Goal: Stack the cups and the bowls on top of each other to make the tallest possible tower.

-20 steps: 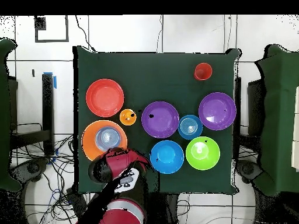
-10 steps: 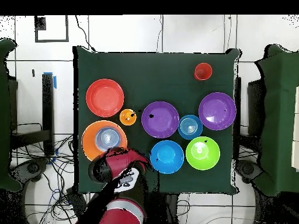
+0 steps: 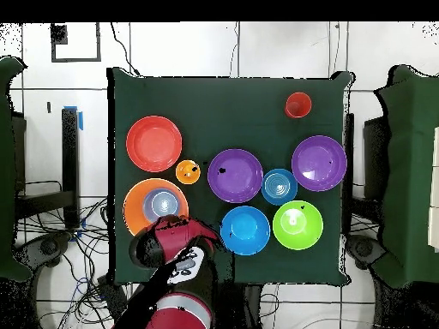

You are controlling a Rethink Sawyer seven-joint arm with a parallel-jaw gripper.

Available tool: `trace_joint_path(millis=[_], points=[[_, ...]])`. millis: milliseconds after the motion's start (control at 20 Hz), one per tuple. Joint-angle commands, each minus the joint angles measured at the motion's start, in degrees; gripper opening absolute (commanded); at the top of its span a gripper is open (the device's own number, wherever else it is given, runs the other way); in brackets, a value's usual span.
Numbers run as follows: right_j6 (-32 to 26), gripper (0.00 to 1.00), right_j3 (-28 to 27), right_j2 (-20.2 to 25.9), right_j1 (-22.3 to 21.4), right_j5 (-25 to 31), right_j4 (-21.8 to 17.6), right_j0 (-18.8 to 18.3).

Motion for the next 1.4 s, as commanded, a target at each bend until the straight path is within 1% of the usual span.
trace_joint_path(millis=[50,300,350,500,650,1150,1400], points=[[8.08,0.0,-3.01,3.88,2.73,-2.19,1.83,0.49],[7.77,0.0,-3.39,3.58,2.88,-2.29,1.61,0.67],[7.05,0.0,-4.01,3.33,2.96,-2.48,0.94,0.88],[7.5,0.0,-4.32,2.84,3.39,-3.5,1.04,1.09],[7.35,0.0,-3.75,2.99,2.98,-3.92,0.67,0.7],[4.43,0.0,-1.09,4.99,-2.5,0.01,-1.0,-2.71],[2.56,0.0,0.04,6.82,-4.98,1.77,-1.92,-5.64]])
